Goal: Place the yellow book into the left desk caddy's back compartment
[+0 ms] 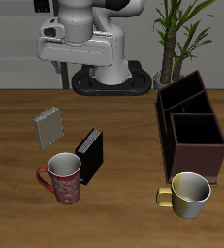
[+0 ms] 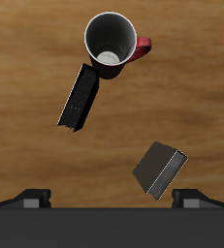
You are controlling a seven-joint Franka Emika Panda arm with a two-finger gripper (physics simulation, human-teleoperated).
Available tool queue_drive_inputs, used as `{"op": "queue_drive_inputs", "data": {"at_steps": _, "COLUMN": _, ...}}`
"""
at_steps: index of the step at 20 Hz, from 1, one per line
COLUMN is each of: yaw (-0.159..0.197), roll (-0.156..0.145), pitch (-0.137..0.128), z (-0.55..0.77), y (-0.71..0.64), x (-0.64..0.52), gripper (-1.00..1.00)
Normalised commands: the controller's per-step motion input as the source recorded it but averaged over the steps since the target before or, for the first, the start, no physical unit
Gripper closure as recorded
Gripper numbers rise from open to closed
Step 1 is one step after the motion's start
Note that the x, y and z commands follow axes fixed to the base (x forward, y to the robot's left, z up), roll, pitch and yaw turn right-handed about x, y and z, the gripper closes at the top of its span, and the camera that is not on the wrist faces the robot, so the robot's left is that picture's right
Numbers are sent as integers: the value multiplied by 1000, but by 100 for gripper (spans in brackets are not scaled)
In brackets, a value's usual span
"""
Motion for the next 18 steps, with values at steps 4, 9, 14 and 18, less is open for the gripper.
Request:
{"op": "queue_drive_inputs", "data": {"at_steps": 4, "yaw": -18, "roll": -45, "pitch": -12, "z": 46, "y": -232, "x": 29, "gripper": -100}}
{"op": "queue_drive_inputs", "data": {"at_steps": 9, "yaw": -29, "roll": -43, "pitch": 22, "z": -98, "y": -185, "x": -58, "gripper": -100}}
{"op": "queue_drive_inputs", "data": {"at_steps": 14, "yaw": 8, "roll": -12, "pitch": 4, "z": -99, "y": -179, "x": -183, "gripper": -100}}
{"op": "queue_drive_inputs", "data": {"at_steps": 18, "yaw": -64, "roll": -53, "pitch": 2, "z": -93, "y": -283, "x": -410, "gripper": -100}}
